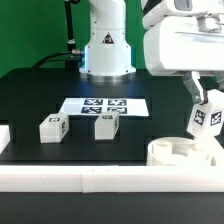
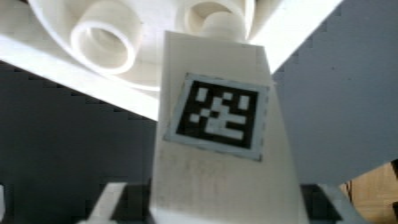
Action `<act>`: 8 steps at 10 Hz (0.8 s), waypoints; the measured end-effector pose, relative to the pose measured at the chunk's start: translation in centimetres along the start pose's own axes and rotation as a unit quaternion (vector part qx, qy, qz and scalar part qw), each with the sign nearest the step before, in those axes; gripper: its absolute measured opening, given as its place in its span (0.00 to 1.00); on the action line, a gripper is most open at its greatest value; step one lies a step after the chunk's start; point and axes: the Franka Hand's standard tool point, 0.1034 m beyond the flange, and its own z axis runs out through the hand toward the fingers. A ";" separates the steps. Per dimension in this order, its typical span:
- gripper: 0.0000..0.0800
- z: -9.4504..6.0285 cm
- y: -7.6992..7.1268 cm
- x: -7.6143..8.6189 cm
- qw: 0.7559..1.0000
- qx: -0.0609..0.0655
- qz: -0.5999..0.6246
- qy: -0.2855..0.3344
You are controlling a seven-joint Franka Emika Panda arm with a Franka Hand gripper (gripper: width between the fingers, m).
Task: Assemble stool
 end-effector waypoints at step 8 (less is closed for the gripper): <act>0.41 0.9 -0.3 -0.7 1.000 -0.002 -0.001 0.006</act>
Offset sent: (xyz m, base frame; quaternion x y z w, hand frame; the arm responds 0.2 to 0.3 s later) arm -0.0023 0.0005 -0.0057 -0.0029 0.0147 -0.0015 0.9999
